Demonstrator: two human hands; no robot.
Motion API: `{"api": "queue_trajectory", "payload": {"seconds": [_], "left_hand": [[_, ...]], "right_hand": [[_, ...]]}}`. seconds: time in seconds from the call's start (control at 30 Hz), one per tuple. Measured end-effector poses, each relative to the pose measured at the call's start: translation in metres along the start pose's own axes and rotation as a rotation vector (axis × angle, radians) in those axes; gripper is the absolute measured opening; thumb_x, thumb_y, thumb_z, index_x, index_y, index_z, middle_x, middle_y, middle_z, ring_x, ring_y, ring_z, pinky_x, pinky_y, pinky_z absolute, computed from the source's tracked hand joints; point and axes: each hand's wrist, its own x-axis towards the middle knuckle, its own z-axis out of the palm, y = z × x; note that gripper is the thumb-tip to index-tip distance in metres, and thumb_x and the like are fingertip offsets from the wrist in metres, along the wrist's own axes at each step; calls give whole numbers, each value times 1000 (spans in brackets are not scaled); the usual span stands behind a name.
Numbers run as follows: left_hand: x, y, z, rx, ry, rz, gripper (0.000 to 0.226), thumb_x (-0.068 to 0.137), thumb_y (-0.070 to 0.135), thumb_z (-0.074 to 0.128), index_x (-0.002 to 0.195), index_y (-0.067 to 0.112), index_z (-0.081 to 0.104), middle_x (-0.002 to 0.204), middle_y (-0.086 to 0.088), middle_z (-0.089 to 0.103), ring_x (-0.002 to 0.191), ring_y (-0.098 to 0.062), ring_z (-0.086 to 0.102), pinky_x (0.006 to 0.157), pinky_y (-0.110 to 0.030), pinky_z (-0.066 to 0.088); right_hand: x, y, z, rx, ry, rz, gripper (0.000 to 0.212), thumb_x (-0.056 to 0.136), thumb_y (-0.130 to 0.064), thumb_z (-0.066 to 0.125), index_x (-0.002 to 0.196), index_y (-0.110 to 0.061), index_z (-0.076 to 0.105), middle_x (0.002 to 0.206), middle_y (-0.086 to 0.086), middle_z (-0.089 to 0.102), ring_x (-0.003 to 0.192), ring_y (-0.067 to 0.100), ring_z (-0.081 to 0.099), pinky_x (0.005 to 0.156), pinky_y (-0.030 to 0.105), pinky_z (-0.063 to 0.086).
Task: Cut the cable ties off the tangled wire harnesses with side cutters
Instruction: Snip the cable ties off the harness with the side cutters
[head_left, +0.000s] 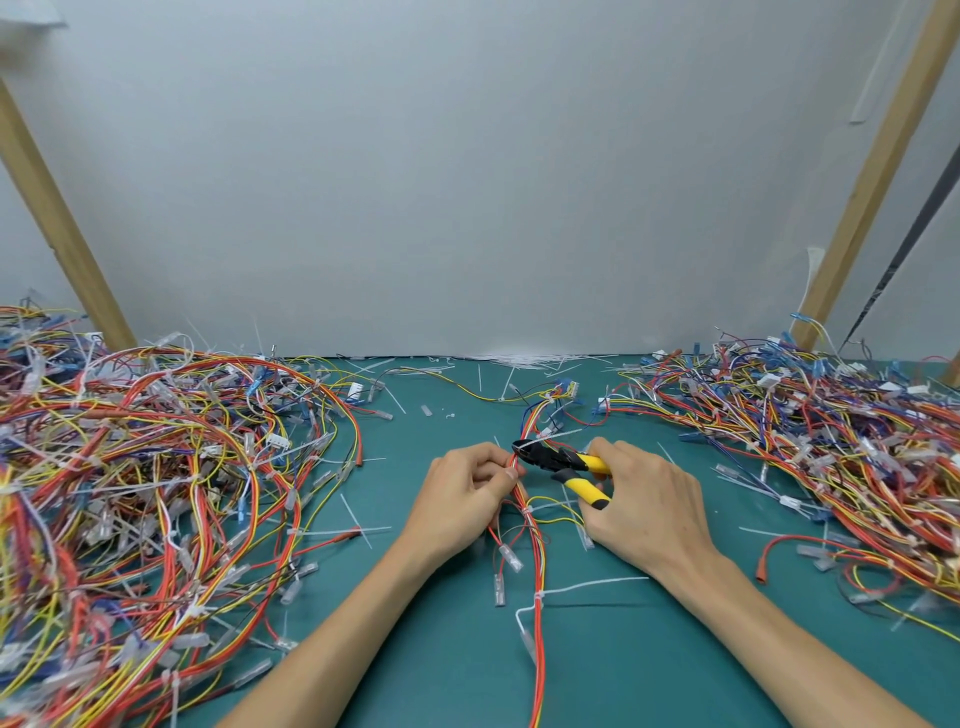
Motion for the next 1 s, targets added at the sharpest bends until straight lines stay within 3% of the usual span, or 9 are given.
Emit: {"api": "queue_trajectory", "payload": {"seconds": [0.33,0.57,1.0], "left_hand": [[1,-3,0,-4,-3,-2,11,93,14,59,87,10,68,57,10,66,44,-2,50,57,-23,39],[1,-4,1,4,0,-2,11,94,14,59,88,11,68,57,12,65,45,-4,50,56,-21,40],[1,-4,1,-8,12,9,10,94,14,60,88,9,67,59,11,66,53,-5,54,57,-19,41]], "right_hand": [[0,-1,-1,-14,-20,5,24,76,-50,57,85,-29,52,71,-9,54,71,18,55,52,27,30],[0,-1,-1,-13,10,-38,27,74,-46,64,83,-26,48,71,-10,46,67,17,39,56,29,27],[0,-1,-2,-9,36,-27,25,72,-42,64,84,-24,51,71,-10,43,67,18,40,57,29,27]]}}
